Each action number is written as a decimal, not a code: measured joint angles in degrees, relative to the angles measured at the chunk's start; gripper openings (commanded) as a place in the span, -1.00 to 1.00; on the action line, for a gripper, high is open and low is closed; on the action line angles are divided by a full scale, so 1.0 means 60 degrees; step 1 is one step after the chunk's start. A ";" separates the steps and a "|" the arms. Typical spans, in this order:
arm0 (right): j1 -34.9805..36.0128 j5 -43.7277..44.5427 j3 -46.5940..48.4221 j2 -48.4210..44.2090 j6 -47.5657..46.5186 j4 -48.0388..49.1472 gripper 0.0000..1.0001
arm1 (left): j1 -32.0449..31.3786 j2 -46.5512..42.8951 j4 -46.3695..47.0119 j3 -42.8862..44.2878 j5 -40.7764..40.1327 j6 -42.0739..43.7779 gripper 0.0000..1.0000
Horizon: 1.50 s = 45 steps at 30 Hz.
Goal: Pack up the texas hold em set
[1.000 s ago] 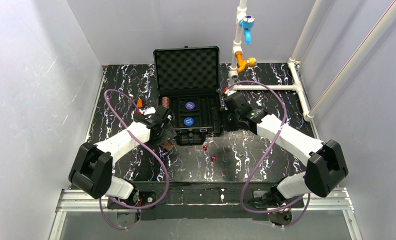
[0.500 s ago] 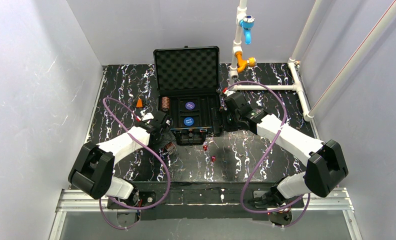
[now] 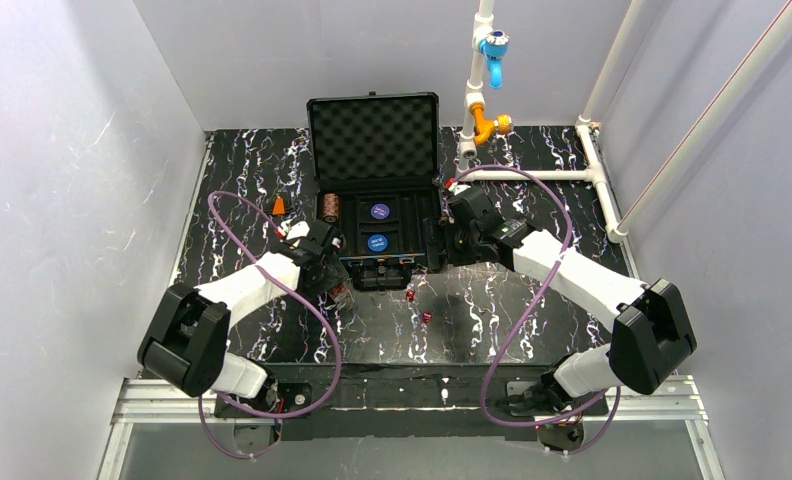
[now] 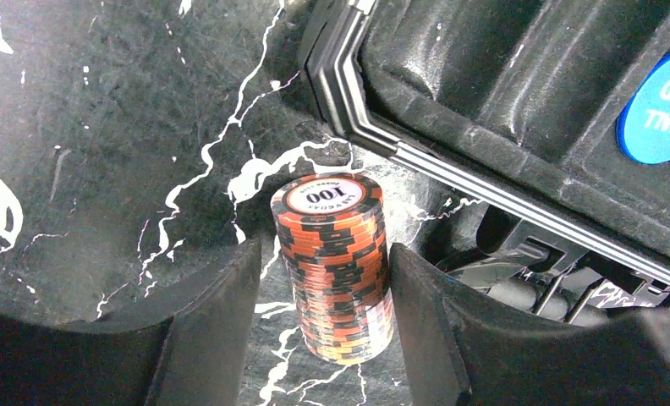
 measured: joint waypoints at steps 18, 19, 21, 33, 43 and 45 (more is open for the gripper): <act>0.0000 -0.0040 -0.0087 -0.0004 0.0022 0.0062 1.00 | 0.0007 0.0251 0.0707 -0.0204 0.0069 0.1126 -0.86; 0.0000 -0.0047 -0.0087 -0.0004 0.0029 0.0062 1.00 | 0.0007 0.0248 0.0718 -0.0208 0.0080 0.1188 -0.89; 0.0000 -0.0066 -0.0087 -0.0004 0.0033 0.0062 1.00 | 0.0007 0.0233 0.0736 -0.0211 0.0091 0.1308 -0.97; 0.0000 -0.0146 -0.0095 -0.0004 0.0146 0.0066 1.00 | 0.0007 -0.0521 -0.0346 -0.0357 0.0117 0.1942 -1.00; 0.0000 -0.0259 -0.0095 -0.0004 0.0189 0.0073 1.00 | 0.0007 -0.1690 -0.1537 -0.0215 0.0113 0.2328 -1.00; 0.0000 -0.0288 -0.0098 -0.0004 0.0211 0.0080 1.00 | 0.0007 -0.2040 -0.1759 -0.0135 0.0106 0.2430 -1.00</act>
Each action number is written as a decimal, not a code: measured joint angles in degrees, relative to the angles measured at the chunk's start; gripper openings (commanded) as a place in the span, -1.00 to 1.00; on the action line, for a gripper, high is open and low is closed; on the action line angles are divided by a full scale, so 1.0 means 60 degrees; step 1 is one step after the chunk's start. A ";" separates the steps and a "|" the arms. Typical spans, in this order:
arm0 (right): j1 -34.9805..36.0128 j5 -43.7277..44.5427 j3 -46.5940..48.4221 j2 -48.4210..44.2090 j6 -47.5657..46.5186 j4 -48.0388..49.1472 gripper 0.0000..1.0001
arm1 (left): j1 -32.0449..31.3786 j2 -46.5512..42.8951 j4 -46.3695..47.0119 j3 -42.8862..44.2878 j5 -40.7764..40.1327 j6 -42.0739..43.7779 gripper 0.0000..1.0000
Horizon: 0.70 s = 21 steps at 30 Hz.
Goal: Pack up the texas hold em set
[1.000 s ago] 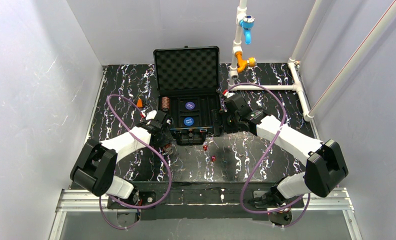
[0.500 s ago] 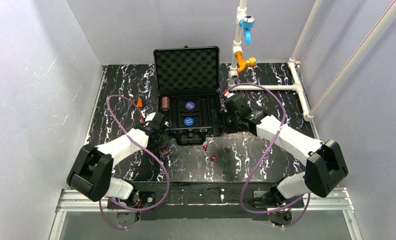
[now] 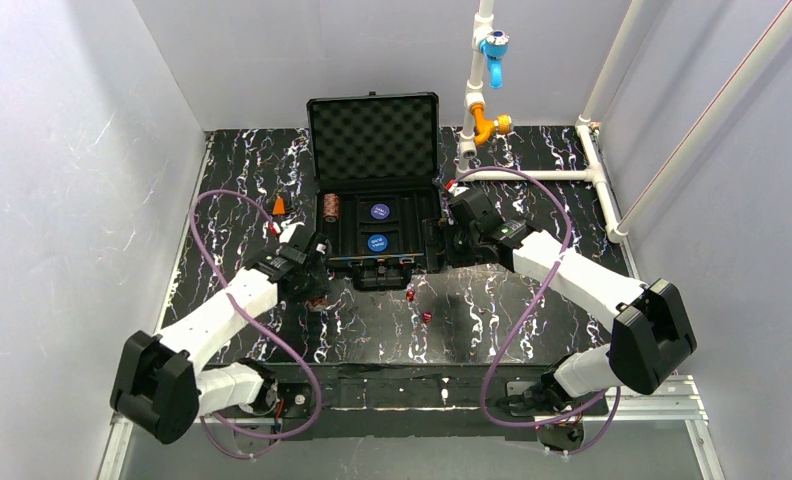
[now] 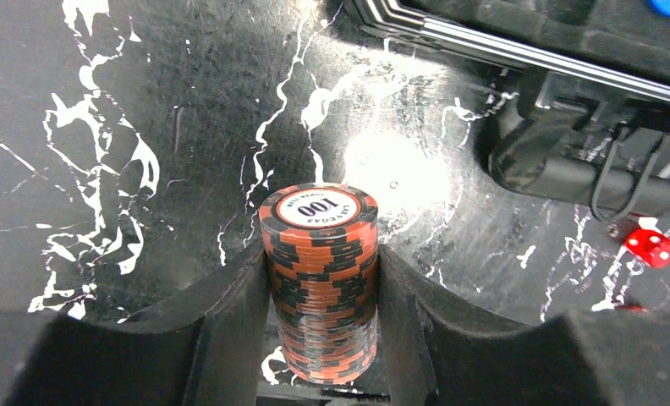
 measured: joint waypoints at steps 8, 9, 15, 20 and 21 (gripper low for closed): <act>0.0000 -0.0058 -0.0015 0.0000 0.0109 0.0073 1.00 | 0.0000 -0.1224 -0.0929 0.0535 0.0011 0.0878 -1.00; 0.0000 -0.0066 -0.0015 0.0000 0.0142 0.0076 1.00 | 0.0000 -0.1319 -0.1093 0.0630 0.0007 0.1024 -1.00; 0.0000 -0.0113 -0.0015 0.0004 0.0226 0.0208 1.00 | 0.0004 -0.1832 -0.1770 0.1075 0.0095 0.2036 -1.00; 0.0000 -0.0178 -0.0015 0.0007 0.0262 0.0273 1.00 | 0.0004 -0.2433 -0.1993 0.1406 0.0240 0.3107 -1.00; 0.0000 -0.0189 -0.0015 0.0015 0.0273 0.0277 1.00 | 0.0004 -0.2565 -0.1985 0.1439 0.0251 0.3279 -1.00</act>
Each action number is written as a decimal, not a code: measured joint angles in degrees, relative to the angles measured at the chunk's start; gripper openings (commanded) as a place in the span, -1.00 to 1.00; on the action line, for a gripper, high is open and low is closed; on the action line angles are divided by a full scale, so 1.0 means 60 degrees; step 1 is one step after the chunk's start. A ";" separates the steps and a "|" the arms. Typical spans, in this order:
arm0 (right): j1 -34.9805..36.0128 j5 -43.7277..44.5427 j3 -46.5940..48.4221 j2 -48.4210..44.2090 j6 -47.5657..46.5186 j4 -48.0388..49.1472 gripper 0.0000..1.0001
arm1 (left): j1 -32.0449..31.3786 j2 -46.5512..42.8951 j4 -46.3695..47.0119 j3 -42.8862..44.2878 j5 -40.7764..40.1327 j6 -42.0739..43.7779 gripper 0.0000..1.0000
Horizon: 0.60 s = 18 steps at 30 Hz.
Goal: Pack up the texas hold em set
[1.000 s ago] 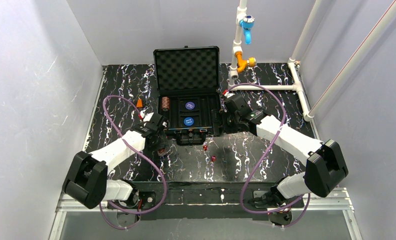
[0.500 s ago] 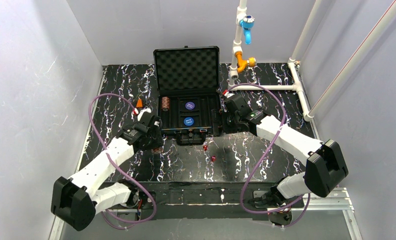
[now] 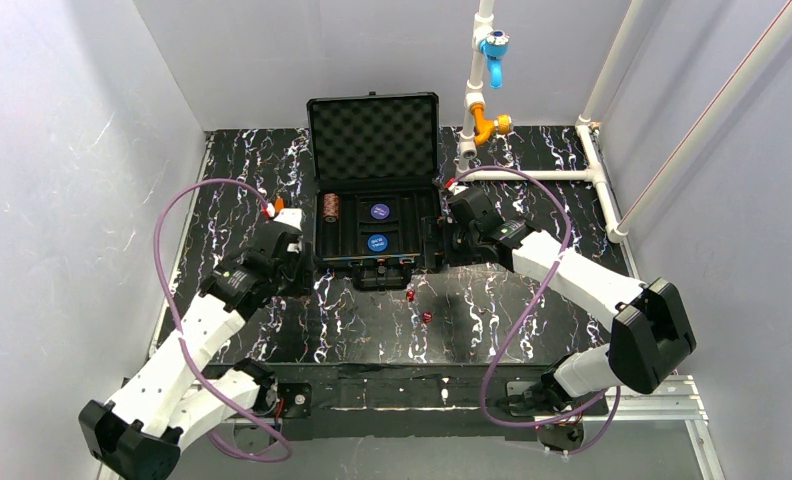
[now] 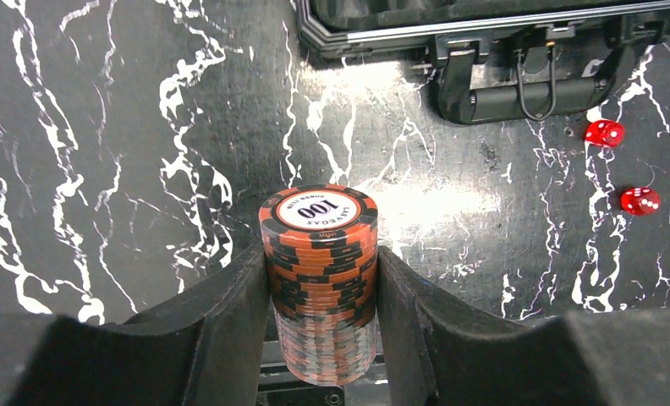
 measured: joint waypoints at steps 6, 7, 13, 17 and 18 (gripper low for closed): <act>0.0000 -0.0095 0.0000 0.0095 0.0106 0.0055 1.00 | 0.0000 -0.0124 0.0018 0.0550 0.0127 0.1013 -1.00; 0.0000 -0.0098 0.0000 0.0113 0.0135 0.0080 1.00 | 0.0000 0.0044 0.0040 0.0736 0.0149 0.1144 -1.00; 0.0000 -0.0124 0.0000 0.0175 0.0197 0.0182 1.00 | 0.0015 0.1111 0.0586 0.1348 0.0495 0.1869 -1.00; 0.0000 -0.0117 -0.0015 0.0171 0.0193 0.0204 1.00 | 0.0146 0.2127 0.0790 0.1869 0.0659 0.2193 -1.00; 0.0000 -0.0117 -0.0047 0.0168 0.0193 0.0226 1.00 | 0.0233 0.2499 0.0878 0.2058 0.0743 0.2266 -1.00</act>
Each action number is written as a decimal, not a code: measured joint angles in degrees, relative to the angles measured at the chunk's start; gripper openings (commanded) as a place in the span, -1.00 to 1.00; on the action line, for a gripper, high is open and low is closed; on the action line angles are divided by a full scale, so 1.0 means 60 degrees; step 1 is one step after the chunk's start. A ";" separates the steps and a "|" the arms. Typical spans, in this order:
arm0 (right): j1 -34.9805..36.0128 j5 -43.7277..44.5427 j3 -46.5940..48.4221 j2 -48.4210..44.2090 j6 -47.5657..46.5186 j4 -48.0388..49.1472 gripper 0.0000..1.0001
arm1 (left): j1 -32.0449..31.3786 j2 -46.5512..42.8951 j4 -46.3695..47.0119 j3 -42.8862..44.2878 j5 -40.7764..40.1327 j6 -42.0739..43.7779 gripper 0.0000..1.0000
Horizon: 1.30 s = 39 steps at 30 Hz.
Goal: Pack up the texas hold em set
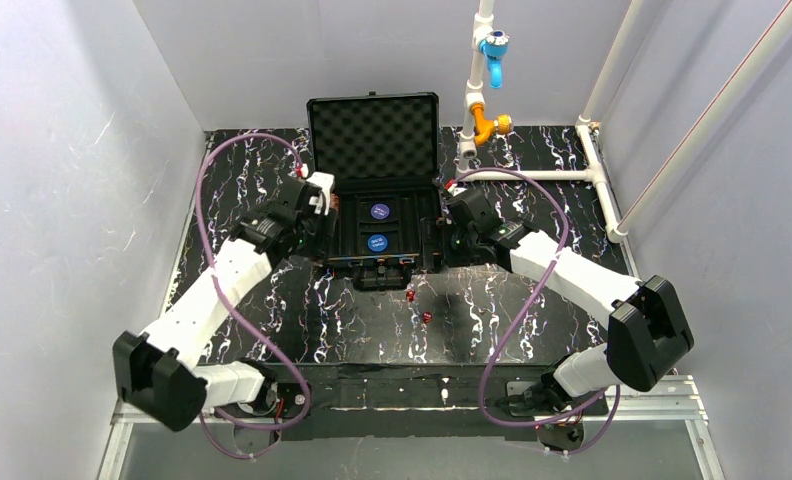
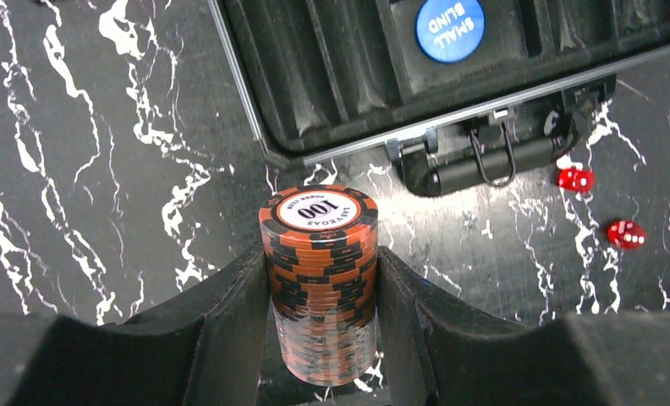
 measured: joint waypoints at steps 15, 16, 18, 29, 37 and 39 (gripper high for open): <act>0.0000 0.0069 -0.0259 -0.0361 0.0000 -0.0062 1.00 | 0.1096 0.3595 0.0601 0.1592 0.0871 0.0353 -1.00; 0.0000 0.0069 -0.0259 -0.0364 0.0000 -0.0062 1.00 | 0.1126 0.3759 0.0590 0.1730 0.0903 0.0379 -1.00; 0.0000 0.0073 -0.0259 -0.0375 0.0000 -0.0076 1.00 | 0.1173 0.4186 0.0601 0.2069 0.0962 0.0382 -1.00; 0.0000 0.0280 -0.0444 -0.0882 -0.0004 -0.0244 1.00 | 0.1315 0.5748 0.0597 0.2616 0.0856 0.0280 -1.00; 0.0000 0.0317 -0.0696 -0.0980 -0.0004 -0.0270 1.00 | 0.1421 0.6386 0.0583 0.2896 0.0794 0.0259 -1.00; 0.0000 0.0317 -0.0710 -0.0980 -0.0004 -0.0273 1.00 | 0.1450 0.6561 0.0627 0.3013 0.0718 0.0222 -1.00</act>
